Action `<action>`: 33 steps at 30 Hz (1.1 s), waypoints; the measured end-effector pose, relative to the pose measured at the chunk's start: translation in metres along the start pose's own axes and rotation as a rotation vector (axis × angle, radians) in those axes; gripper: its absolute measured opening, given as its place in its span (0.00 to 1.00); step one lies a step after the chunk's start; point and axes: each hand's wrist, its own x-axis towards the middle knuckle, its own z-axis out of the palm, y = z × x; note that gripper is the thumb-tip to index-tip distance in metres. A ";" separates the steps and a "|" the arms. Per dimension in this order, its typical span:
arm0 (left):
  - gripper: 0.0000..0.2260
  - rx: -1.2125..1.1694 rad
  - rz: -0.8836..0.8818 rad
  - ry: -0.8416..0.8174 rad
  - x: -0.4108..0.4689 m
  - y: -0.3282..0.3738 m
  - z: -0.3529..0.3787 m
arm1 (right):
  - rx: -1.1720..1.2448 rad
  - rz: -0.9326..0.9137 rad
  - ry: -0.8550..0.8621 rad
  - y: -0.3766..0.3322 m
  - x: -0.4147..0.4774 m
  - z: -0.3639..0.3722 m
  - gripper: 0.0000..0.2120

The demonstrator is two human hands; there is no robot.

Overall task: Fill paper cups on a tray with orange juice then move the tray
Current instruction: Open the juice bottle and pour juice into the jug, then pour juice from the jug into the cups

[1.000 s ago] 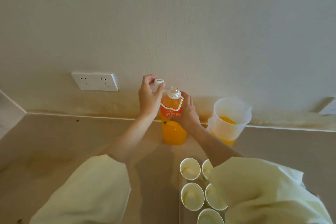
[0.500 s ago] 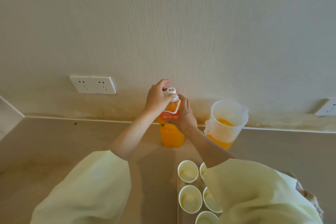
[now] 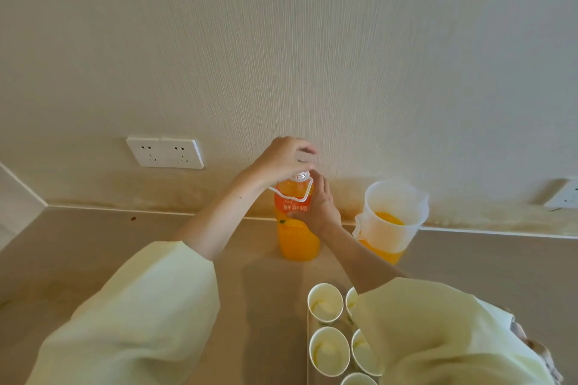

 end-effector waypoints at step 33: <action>0.16 -0.191 0.051 0.190 0.003 0.061 0.123 | -0.519 -0.287 0.354 0.081 -0.036 -0.094 0.39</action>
